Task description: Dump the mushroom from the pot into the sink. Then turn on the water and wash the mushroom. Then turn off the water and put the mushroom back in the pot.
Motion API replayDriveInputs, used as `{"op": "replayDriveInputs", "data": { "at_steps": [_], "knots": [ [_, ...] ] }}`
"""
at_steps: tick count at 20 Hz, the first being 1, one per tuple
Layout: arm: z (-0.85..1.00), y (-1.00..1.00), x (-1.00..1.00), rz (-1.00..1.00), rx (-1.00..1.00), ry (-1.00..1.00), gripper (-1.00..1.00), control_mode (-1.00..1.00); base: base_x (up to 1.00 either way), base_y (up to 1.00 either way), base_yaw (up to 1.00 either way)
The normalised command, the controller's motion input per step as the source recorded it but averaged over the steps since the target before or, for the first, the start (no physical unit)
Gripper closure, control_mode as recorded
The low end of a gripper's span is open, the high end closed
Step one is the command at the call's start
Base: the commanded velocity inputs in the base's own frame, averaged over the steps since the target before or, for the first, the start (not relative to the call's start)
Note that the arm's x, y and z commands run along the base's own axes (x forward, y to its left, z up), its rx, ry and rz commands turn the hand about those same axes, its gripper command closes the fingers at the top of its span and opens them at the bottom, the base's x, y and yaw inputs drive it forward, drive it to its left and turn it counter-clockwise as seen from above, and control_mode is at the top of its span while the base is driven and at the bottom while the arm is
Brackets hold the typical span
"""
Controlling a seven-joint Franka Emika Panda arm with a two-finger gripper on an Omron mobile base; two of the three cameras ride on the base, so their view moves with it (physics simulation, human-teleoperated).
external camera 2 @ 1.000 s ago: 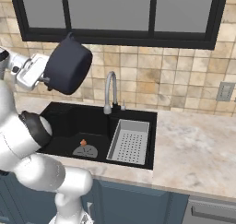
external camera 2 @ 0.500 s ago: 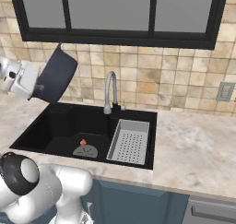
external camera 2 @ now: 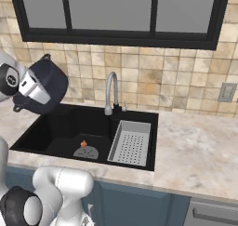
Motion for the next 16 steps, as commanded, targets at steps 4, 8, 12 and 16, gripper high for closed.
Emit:
{"op": "replayDriveInputs", "data": {
  "at_steps": [4, 8, 12, 16],
  "knots": [
    [-0.02, 0.00, 0.00, 0.39, 0.20, 0.33, 1.00, -1.00, 0.00, 0.00, 0.00],
    [-0.24, 0.08, 0.02, 0.34, 0.26, 0.29, 1.00, -1.00, 0.00, 0.00, 0.00],
    [-0.34, 0.24, 0.16, 0.25, 0.22, 0.25, 1.00, -1.00, 0.00, 0.00, 0.00],
    [-0.30, 0.34, 0.11, 0.14, 0.14, 0.25, 1.00, -1.00, 0.00, 0.00, 0.00]
  ]
}}
